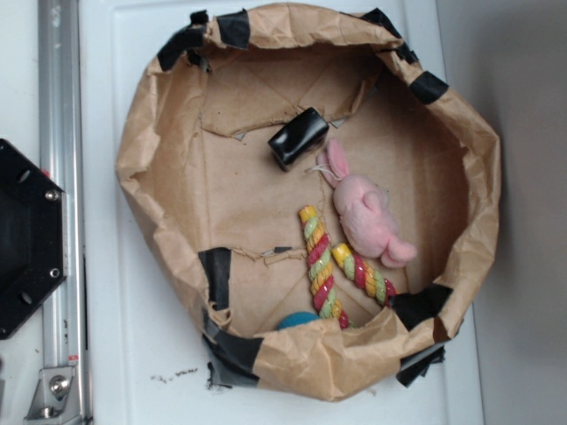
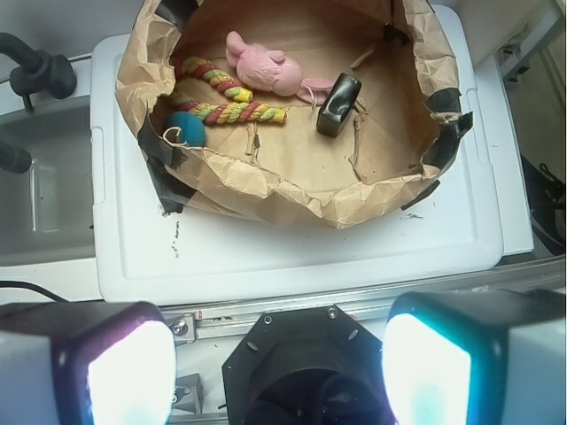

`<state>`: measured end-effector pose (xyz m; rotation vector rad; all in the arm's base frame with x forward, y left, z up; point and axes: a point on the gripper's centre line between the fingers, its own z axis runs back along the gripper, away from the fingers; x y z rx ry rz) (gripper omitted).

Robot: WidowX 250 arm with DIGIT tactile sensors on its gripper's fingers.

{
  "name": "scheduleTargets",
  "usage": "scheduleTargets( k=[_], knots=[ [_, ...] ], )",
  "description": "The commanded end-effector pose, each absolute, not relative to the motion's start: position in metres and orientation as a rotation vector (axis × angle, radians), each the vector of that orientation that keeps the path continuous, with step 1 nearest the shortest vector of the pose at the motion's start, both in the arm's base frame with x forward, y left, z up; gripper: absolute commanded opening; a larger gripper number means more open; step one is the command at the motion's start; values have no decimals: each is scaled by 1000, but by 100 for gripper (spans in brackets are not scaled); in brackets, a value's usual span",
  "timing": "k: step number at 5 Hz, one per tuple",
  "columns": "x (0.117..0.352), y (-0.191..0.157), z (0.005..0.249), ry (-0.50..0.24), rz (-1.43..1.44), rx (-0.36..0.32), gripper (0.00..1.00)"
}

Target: Grab the black box.

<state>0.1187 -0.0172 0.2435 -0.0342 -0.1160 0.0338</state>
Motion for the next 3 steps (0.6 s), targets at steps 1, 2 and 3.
scheduleTargets(
  k=[1, 2, 3],
  knots=[
    [119, -17, 243, -116, 34, -34, 100],
    [169, 13, 207, -148, 242, 32, 100],
    [215, 49, 170, -156, 363, 24, 100]
  ],
)
